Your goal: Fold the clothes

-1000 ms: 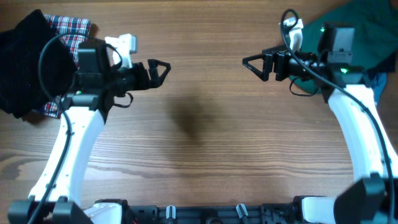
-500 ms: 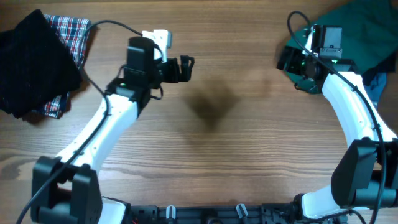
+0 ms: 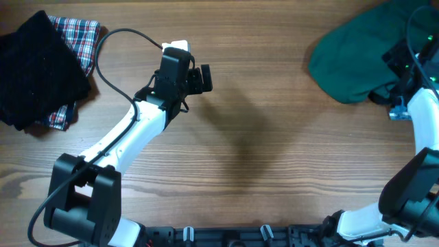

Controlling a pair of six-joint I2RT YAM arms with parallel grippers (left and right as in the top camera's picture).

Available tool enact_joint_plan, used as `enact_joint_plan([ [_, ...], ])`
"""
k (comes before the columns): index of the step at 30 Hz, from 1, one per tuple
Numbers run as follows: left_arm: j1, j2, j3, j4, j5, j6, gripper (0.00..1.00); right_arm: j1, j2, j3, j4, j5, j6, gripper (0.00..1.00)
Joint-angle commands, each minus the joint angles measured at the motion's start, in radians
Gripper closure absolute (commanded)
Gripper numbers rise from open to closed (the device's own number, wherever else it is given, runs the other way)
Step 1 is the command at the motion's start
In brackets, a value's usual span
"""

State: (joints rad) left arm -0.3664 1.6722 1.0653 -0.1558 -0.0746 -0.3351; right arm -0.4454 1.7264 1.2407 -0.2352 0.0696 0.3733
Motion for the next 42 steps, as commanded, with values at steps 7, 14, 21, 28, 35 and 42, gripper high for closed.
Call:
enact_joint_plan([
  [7,-0.016,0.011,0.016,-0.04,-0.02,-0.018,0.0,-0.025,0.163,0.019,0.086,-0.068,0.011,0.05],
  [14,-0.016,0.011,0.016,-0.042,-0.02,-0.018,0.0,-0.026,0.172,0.014,0.091,-0.068,0.031,0.39],
  [21,-0.016,0.011,0.016,-0.043,-0.02,-0.018,0.0,-0.026,0.241,0.014,0.093,-0.068,0.03,0.26],
  [28,-0.016,0.011,0.016,-0.042,-0.019,-0.018,0.0,-0.026,0.241,0.014,0.093,-0.072,0.046,0.82],
  [35,-0.016,0.011,0.016,-0.042,-0.02,-0.018,0.0,-0.024,0.183,0.019,0.093,-0.14,0.049,0.96],
  [42,-0.016,0.011,0.016,0.063,0.186,-0.021,0.0,0.013,-0.031,0.019,0.101,-0.417,0.074,0.96],
])
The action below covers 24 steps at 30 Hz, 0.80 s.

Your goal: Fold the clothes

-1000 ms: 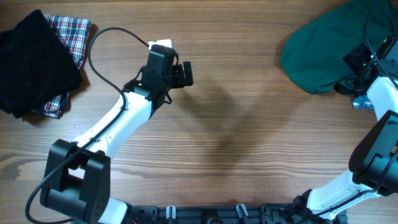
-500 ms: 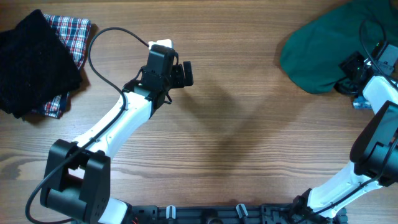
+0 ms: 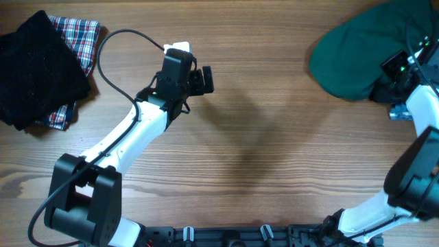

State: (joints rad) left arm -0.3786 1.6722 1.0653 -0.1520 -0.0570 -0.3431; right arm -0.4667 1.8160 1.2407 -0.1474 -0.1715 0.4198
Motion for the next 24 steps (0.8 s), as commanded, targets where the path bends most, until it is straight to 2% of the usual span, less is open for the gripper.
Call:
enact_joint_plan([
  [1,-0.004,0.011,0.016,0.08,0.215,-0.013,0.0,0.06,-0.151,0.019,0.016,-0.192,0.03,0.96],
  [5,-0.004,0.011,0.016,0.093,0.259,-0.013,0.0,0.17,-0.221,0.019,0.035,-0.106,0.03,0.96],
  [8,-0.004,0.011,0.016,0.065,0.258,-0.012,0.0,0.187,-0.218,0.019,0.021,-0.069,0.051,0.95],
  [15,-0.004,0.011,0.016,0.066,0.255,-0.006,0.0,0.218,-0.217,0.019,0.004,-0.185,0.048,0.96],
  [17,-0.004,0.011,0.016,0.067,0.268,-0.007,0.0,0.265,-0.217,0.019,0.007,-0.208,0.034,0.96],
  [20,-0.004,0.011,0.016,0.058,0.382,-0.007,0.0,0.363,-0.217,0.019,0.041,-0.208,0.03,0.96],
  [24,-0.005,0.011,0.016,0.014,0.428,-0.01,0.0,0.477,-0.217,0.034,0.095,-0.207,0.089,0.96],
])
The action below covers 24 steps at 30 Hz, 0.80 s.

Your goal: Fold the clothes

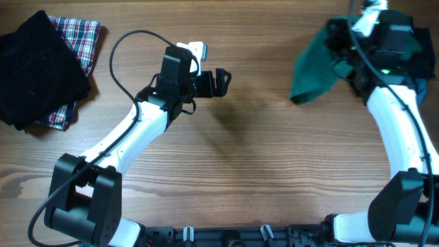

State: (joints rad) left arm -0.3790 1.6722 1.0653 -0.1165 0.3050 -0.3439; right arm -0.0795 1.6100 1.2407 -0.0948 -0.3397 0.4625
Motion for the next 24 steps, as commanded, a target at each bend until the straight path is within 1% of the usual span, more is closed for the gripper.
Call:
enact_joint_plan([
  [1,-0.004,0.011,0.016,-0.031,0.066,-0.009,0.0,0.113,-0.011,0.043,0.05,-0.034,0.063,0.96],
  [4,-0.003,0.011,0.016,-0.039,0.096,-0.013,0.0,0.187,-0.011,0.086,0.076,0.0,0.098,0.96],
  [6,-0.003,0.011,0.016,-0.038,0.164,-0.014,0.0,0.243,-0.011,0.128,0.08,0.057,0.122,0.96],
  [9,-0.003,0.011,0.016,-0.052,0.263,-0.061,0.0,0.301,-0.011,0.158,0.093,0.158,0.124,0.96],
  [11,-0.003,0.011,0.016,-0.065,0.317,-0.06,0.0,0.317,-0.011,0.159,0.112,0.175,0.129,0.96],
  [14,-0.017,0.011,0.016,-0.053,0.329,0.029,0.0,0.324,-0.011,0.159,0.113,0.126,0.165,0.96],
  [16,-0.037,0.011,0.016,-0.044,0.259,0.079,0.0,0.325,-0.011,0.159,0.115,0.079,0.192,0.96],
  [17,-0.048,0.011,0.016,-0.044,0.192,0.079,0.0,0.325,-0.011,0.159,0.119,0.061,0.203,0.96],
  [20,-0.077,0.011,0.016,-0.045,0.056,0.078,0.0,0.325,-0.011,0.159,0.135,-0.005,0.229,0.96],
  [22,-0.092,0.011,0.016,-0.036,0.007,0.074,0.0,0.325,-0.011,0.159,0.137,-0.041,0.258,0.96],
  [24,-0.104,0.011,0.016,-0.002,-0.031,0.035,0.0,0.324,-0.011,0.159,0.15,-0.056,0.281,0.96],
])
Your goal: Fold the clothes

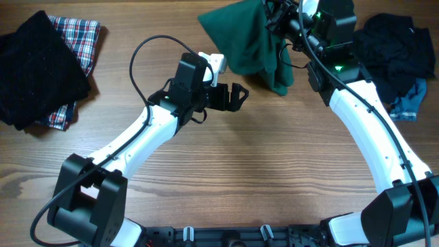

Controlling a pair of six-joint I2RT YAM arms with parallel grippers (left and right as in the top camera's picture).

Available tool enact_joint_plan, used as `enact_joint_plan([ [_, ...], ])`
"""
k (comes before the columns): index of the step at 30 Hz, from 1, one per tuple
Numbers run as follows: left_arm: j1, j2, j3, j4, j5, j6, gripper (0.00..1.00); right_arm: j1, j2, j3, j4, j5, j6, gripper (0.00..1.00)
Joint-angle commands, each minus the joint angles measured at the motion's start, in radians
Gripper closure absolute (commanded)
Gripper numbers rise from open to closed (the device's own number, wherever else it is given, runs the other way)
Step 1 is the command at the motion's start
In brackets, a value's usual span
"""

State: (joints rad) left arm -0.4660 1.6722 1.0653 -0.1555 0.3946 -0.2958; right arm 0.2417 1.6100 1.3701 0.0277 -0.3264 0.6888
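A dark green garment (243, 41) hangs bunched above the far middle of the table. My right gripper (276, 19) is shut on its upper right part, and the cloth largely hides the fingers. My left gripper (235, 97) stands open just below and left of the hanging cloth, with nothing between its fingers. It is close to the garment's lower edge; whether they touch cannot be told.
A heap of dark clothes with a bit of blue denim (398, 51) lies at the far right. At the far left a black garment (38, 68) lies on a folded plaid one (81, 34). The wooden table (226, 178) lies bare in front.
My right gripper has moved left with the green garment, from the far right to the far middle. The left gripper has moved right and slightly nearer, and now sits under the cloth.
The green garment lay spread at the far right with my right gripper at its right edge, and the left arm waited open at centre left. Then the garment was lifted and bunched in the right gripper. Now it hangs at the far middle, close to the left gripper.
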Motion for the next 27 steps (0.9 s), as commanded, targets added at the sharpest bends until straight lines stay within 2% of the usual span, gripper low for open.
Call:
enact_joint_plan([
  [1,-0.017,0.011,0.016,0.051,-0.123,-0.03,0.0,0.003,-0.011,0.03,0.034,-0.072,0.055,0.96],
  [9,-0.06,0.011,0.016,0.172,-0.159,-0.047,0.0,0.003,-0.011,0.03,0.059,-0.167,0.089,0.96],
  [13,-0.117,0.011,0.016,0.191,-0.23,0.054,0.0,0.003,-0.011,0.03,0.109,-0.269,0.126,0.96],
  [20,-0.131,0.011,0.016,0.18,-0.325,-0.007,0.0,-0.002,-0.011,0.03,0.146,-0.33,0.153,0.96],
  [27,-0.167,0.011,0.016,0.183,-0.678,-0.008,0.0,-0.002,-0.011,0.03,0.162,-0.355,0.175,0.96],
])
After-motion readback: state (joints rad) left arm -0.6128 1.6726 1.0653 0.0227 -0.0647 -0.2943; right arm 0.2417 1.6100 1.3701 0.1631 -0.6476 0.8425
